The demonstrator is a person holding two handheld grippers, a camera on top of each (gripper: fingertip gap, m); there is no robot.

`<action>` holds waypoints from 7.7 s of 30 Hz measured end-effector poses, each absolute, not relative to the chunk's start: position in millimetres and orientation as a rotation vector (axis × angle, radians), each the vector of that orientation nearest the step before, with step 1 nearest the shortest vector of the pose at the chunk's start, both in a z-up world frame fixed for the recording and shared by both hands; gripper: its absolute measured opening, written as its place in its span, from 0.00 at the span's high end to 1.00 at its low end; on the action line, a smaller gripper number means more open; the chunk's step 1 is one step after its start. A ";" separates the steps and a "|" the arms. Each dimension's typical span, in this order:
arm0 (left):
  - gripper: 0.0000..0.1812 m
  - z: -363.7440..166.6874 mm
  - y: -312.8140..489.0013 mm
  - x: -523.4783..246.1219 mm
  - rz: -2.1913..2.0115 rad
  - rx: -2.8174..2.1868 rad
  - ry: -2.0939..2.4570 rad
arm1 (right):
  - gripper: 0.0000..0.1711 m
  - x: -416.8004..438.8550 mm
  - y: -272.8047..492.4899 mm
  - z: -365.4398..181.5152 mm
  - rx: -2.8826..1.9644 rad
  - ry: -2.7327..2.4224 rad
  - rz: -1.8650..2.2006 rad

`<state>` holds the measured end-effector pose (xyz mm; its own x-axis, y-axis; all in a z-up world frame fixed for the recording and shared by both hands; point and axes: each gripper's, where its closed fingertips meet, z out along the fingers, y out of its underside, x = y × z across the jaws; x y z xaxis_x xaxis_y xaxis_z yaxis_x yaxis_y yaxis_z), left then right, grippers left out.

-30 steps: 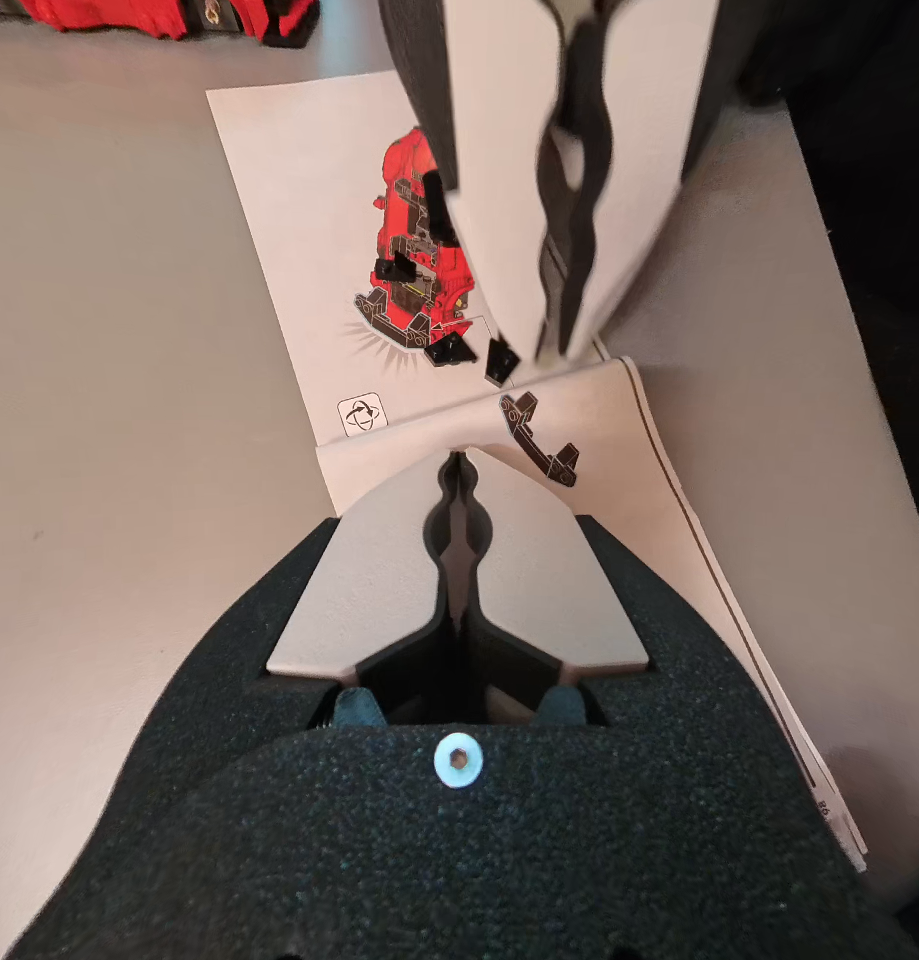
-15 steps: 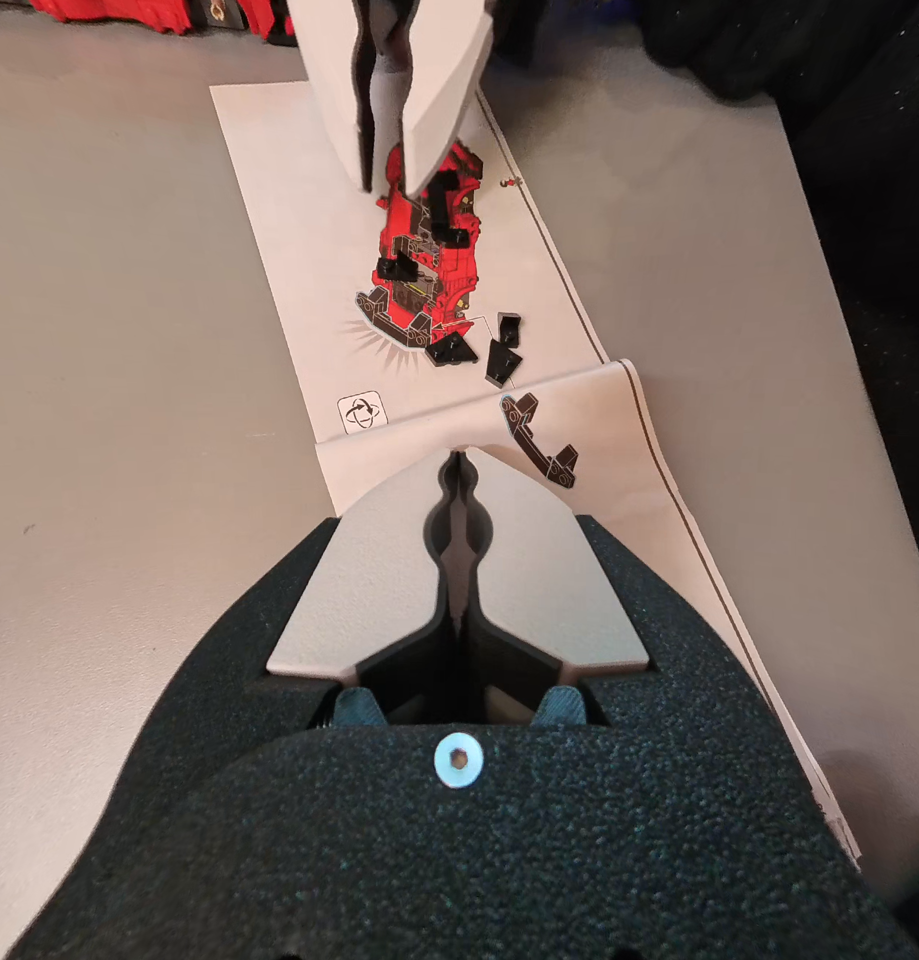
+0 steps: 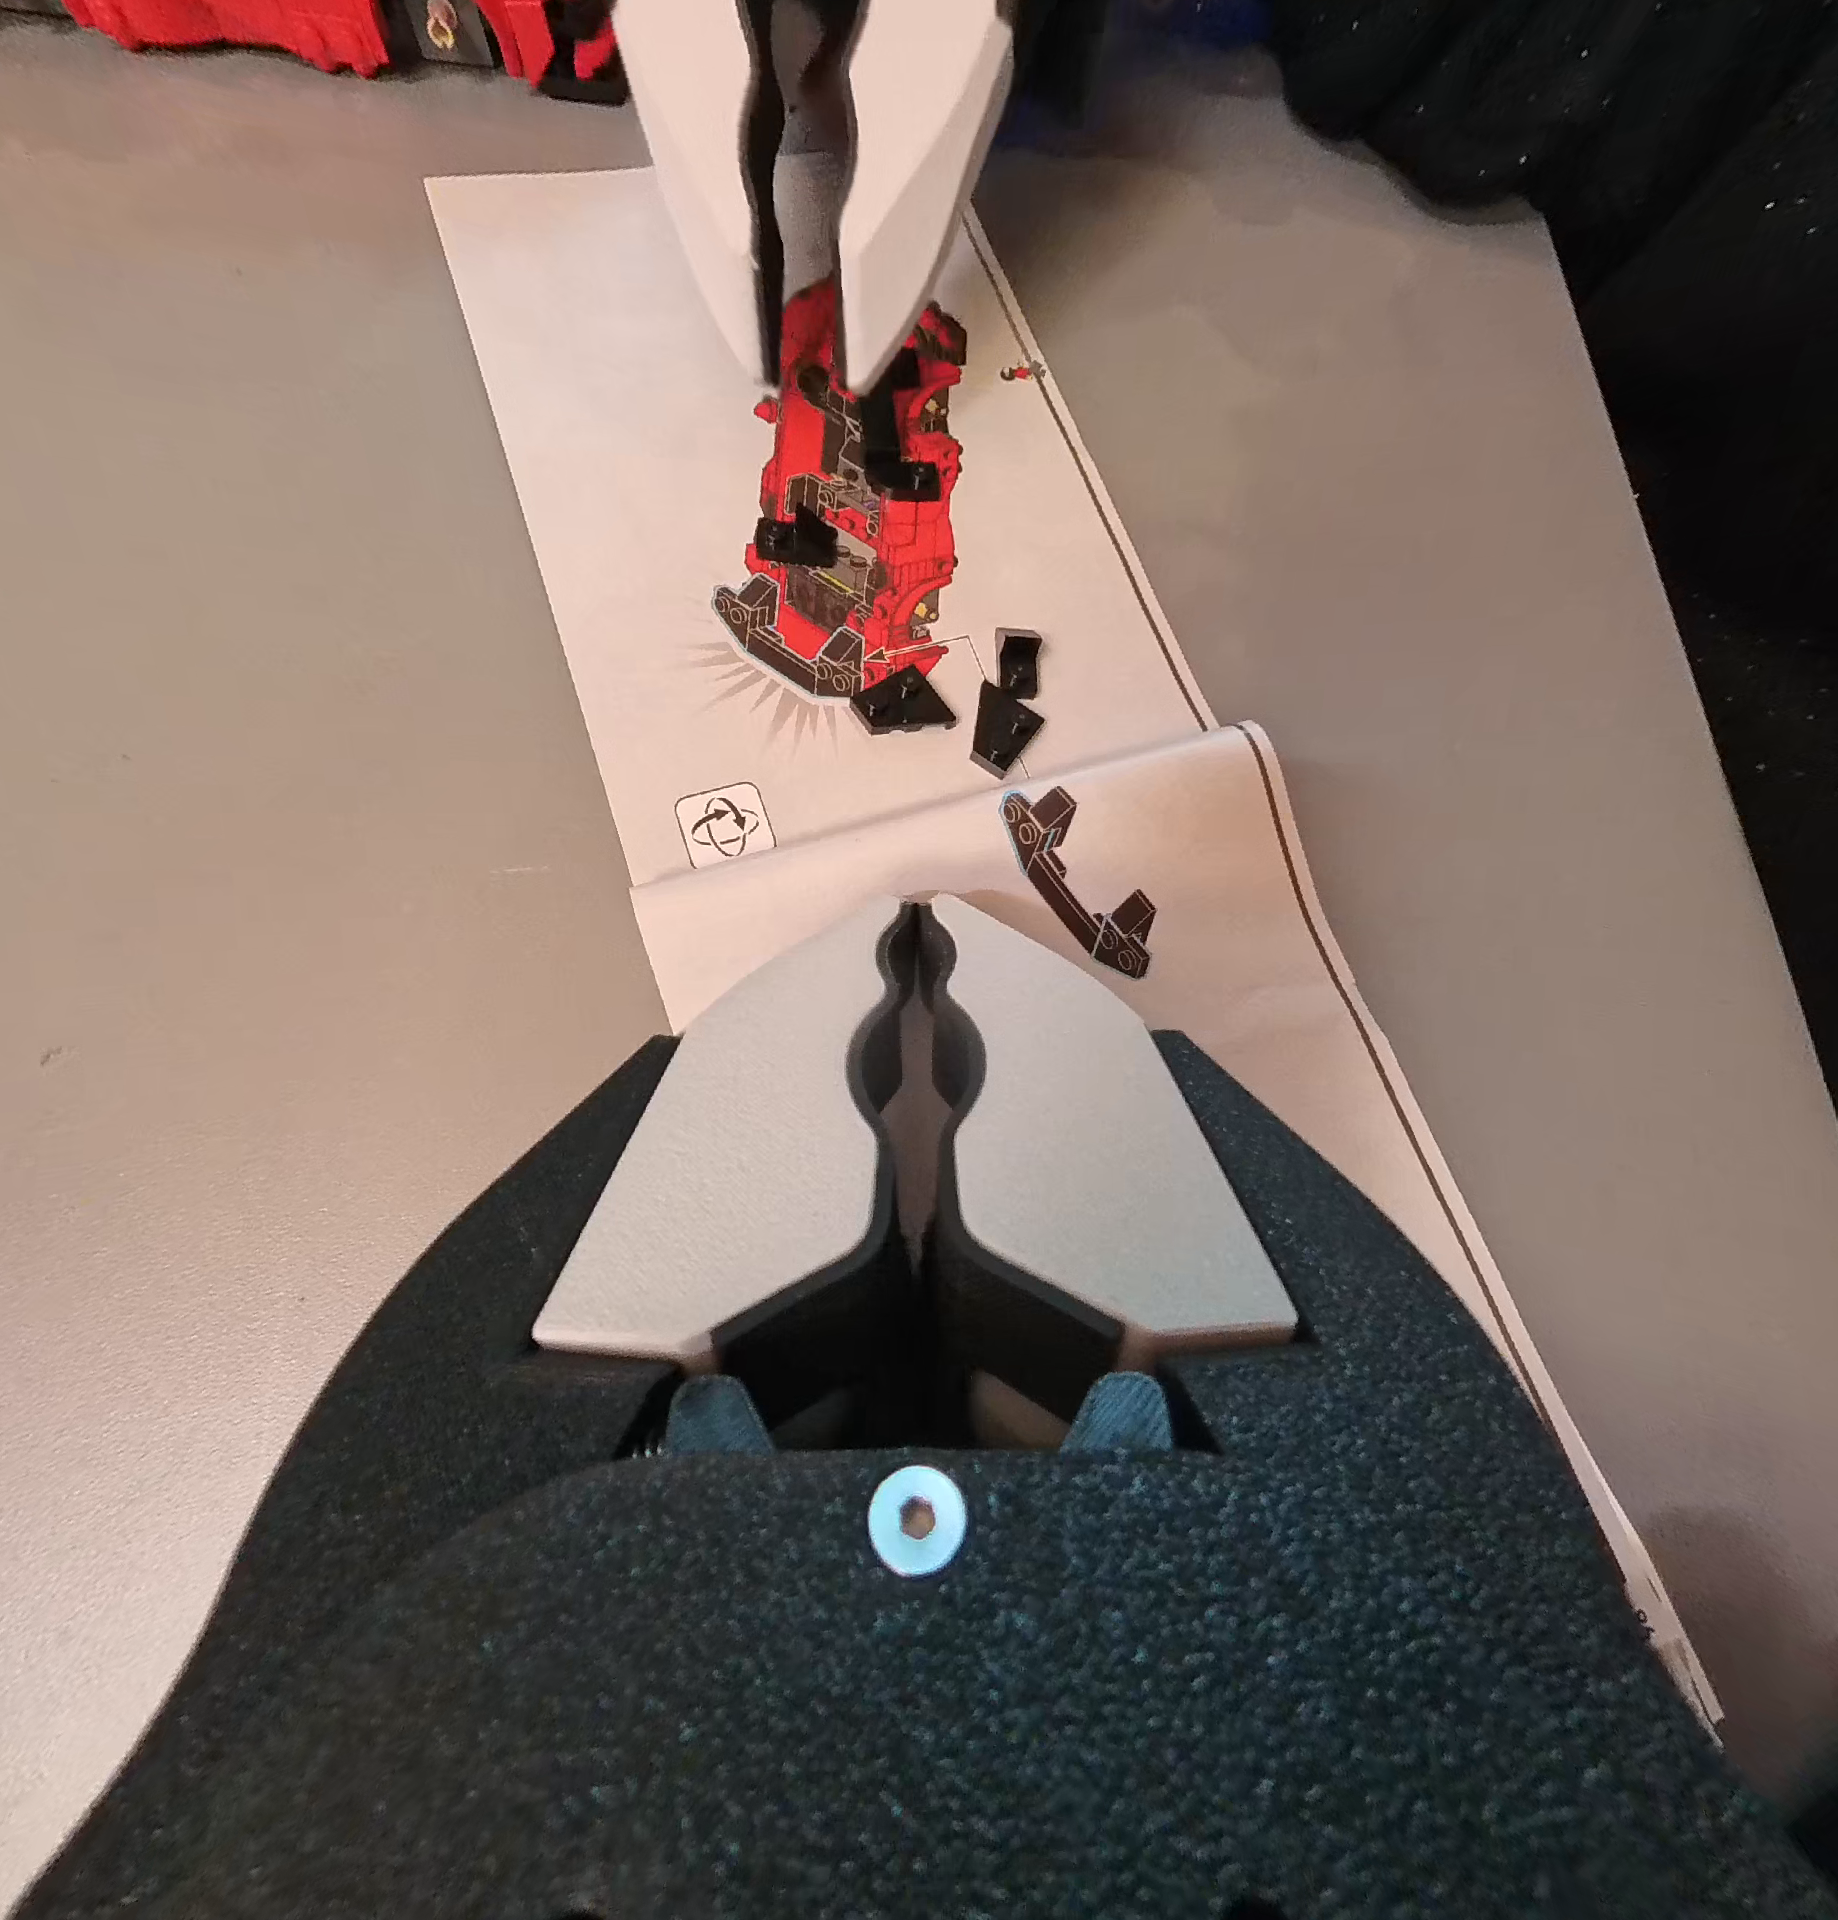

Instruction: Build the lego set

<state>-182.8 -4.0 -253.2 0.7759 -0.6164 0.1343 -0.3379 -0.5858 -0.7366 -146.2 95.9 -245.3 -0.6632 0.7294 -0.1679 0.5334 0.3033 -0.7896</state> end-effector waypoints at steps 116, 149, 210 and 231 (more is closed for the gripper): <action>1.00 -252.2 -4.0 -182.9 -0.515 -2.235 0.681 | 0.90 -125.6 66.0 -252.4 -0.903 -2.556 1.192; 1.00 -251.1 -4.4 -182.7 -0.520 -2.233 0.680 | 0.96 -140.1 96.3 -255.3 -0.999 -2.429 1.067; 1.00 -255.0 72.3 -122.6 -0.360 -2.184 1.091 | 0.95 -129.9 88.9 -257.2 -0.933 -2.500 1.079; 1.00 -240.0 67.5 -132.0 -0.354 -2.190 1.054 | 0.94 -130.2 91.4 -252.7 -0.979 -2.480 1.122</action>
